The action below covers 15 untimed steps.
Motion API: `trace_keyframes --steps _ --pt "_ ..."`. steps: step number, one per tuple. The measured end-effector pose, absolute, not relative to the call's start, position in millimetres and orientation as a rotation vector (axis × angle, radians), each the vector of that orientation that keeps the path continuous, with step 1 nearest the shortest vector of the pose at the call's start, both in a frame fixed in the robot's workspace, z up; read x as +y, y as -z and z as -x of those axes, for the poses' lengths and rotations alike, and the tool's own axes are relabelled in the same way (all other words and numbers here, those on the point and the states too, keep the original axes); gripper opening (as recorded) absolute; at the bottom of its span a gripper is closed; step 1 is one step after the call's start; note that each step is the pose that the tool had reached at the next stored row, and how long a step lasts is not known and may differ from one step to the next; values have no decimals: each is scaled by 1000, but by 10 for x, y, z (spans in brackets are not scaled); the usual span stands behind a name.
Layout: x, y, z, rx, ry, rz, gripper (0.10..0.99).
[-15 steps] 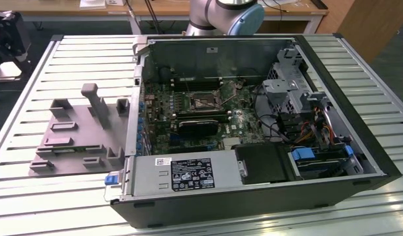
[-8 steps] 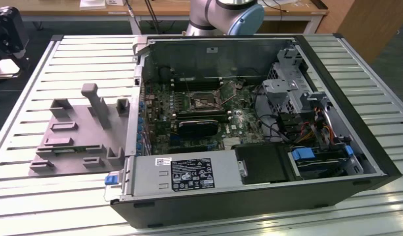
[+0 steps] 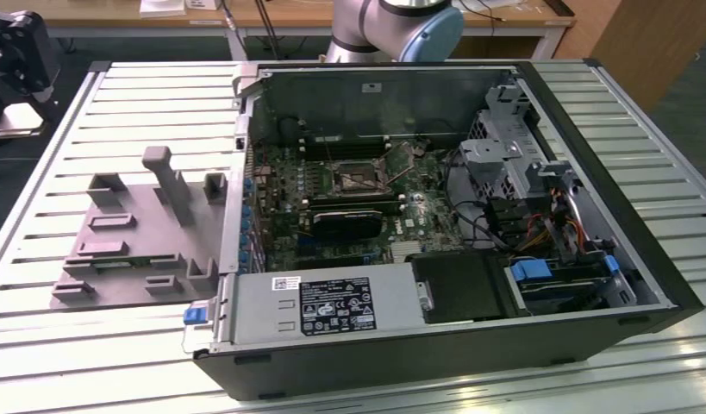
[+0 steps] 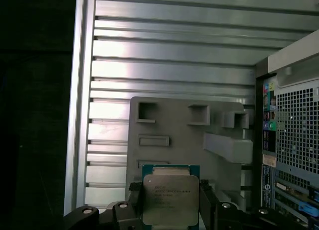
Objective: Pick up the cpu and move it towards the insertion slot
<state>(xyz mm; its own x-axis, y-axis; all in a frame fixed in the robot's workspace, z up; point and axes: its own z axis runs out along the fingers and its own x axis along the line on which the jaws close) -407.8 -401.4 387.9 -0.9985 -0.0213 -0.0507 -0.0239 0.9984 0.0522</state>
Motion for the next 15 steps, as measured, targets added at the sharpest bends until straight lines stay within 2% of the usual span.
trace_keyframes --steps 15 --pt "-4015 -3879 3708 3091 -82 35 541"
